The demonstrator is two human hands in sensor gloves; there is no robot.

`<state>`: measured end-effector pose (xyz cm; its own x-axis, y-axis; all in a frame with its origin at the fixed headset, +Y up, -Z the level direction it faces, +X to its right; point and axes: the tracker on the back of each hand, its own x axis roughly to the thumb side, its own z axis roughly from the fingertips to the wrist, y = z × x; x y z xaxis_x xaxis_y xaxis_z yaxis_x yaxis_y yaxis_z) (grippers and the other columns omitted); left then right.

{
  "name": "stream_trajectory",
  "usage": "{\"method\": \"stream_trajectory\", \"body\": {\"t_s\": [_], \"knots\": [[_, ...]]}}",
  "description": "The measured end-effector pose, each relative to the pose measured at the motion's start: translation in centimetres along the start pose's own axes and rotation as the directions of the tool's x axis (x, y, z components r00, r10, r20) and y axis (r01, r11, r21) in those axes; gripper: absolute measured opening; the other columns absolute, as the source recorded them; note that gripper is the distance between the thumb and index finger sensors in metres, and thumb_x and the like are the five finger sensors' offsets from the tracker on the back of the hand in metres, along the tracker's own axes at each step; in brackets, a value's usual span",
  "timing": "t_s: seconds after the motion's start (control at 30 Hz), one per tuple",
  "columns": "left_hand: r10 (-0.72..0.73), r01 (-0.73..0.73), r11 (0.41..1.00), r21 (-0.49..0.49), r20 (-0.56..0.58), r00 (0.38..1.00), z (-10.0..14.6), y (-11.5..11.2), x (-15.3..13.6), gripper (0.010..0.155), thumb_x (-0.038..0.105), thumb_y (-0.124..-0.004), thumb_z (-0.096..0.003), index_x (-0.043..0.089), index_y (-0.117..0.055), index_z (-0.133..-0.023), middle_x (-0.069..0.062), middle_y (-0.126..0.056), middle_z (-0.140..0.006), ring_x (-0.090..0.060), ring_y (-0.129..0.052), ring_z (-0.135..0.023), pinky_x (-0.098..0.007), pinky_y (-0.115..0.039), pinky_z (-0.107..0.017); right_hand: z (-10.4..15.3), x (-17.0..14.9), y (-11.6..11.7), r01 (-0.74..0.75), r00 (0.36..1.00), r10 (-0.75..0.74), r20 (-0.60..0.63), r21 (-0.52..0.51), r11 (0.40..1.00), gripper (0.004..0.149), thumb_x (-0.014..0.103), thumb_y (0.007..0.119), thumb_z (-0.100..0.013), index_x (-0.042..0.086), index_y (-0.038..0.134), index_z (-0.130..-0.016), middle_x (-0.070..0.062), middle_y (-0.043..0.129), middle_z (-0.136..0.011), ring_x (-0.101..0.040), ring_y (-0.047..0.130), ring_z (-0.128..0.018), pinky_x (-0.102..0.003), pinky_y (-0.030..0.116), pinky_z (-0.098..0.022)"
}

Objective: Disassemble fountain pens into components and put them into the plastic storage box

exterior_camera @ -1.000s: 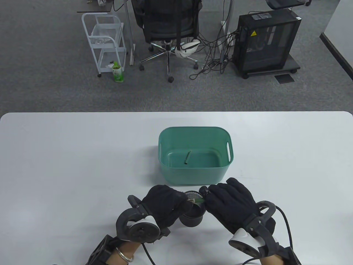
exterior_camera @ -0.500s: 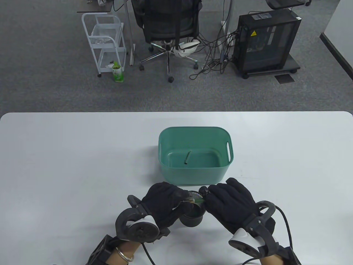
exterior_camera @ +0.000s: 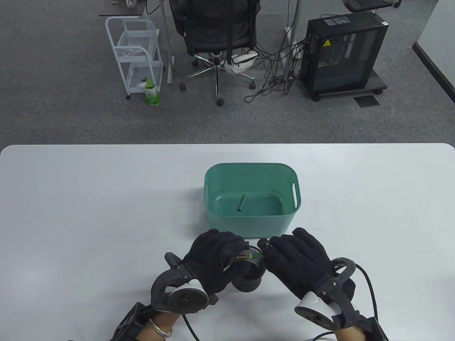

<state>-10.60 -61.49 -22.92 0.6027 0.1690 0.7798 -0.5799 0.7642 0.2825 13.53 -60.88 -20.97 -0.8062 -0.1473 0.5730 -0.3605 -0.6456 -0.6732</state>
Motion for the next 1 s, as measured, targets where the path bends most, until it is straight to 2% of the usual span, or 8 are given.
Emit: {"method": "stream_trajectory", "body": {"t_s": [0.07, 0.43, 1.0], "knots": [[-0.006, 0.006, 1.0, 0.002, 0.0, 1.0, 0.0, -0.02, 0.07, 0.045, 0.046, -0.076, -0.0643, 0.018, -0.072, -0.099, -0.001, -0.09, -0.094, -0.025, -0.087, -0.087, -0.05, -0.062, -0.078, 0.0, -0.03, -0.01, -0.002, 1.0, 0.002, 0.0, -0.002, 1.0, 0.043, 0.05, 0.07, -0.053, 0.035, 0.082, -0.091, 0.009, 0.086, -0.085, -0.01, 0.088, -0.076, -0.044, 0.065, -0.074], [0.007, -0.007, 1.0, 0.015, -0.006, 1.0, -0.01, -0.04, -0.03, 0.045, 0.049, -0.073, -0.0643, 0.013, -0.083, -0.09, -0.001, -0.1, -0.078, -0.023, -0.098, -0.071, -0.048, -0.071, -0.07, -0.02, 0.0, 0.04, -0.003, 1.0, 0.003, 0.003, 0.0, 1.0, 0.043, 0.05, 0.07, -0.053, 0.035, 0.082, -0.091, 0.009, 0.086, -0.085, -0.01, 0.088, -0.076, -0.044, 0.065, -0.074], [0.025, -0.025, 0.999, 0.039, -0.005, 1.0, -0.01, -0.01, -0.23, 0.052, 0.05, -0.059, -0.0667, 0.013, -0.094, -0.073, -0.001, -0.107, -0.057, -0.021, -0.103, -0.053, -0.046, -0.078, -0.059, 0.04, 0.22, 0.03, 0.007, 1.0, -0.007, 0.011, -0.002, 1.0, 0.043, 0.05, 0.07, -0.053, 0.035, 0.082, -0.091, 0.009, 0.086, -0.086, -0.01, 0.088, -0.076, -0.044, 0.064, -0.074]]}}
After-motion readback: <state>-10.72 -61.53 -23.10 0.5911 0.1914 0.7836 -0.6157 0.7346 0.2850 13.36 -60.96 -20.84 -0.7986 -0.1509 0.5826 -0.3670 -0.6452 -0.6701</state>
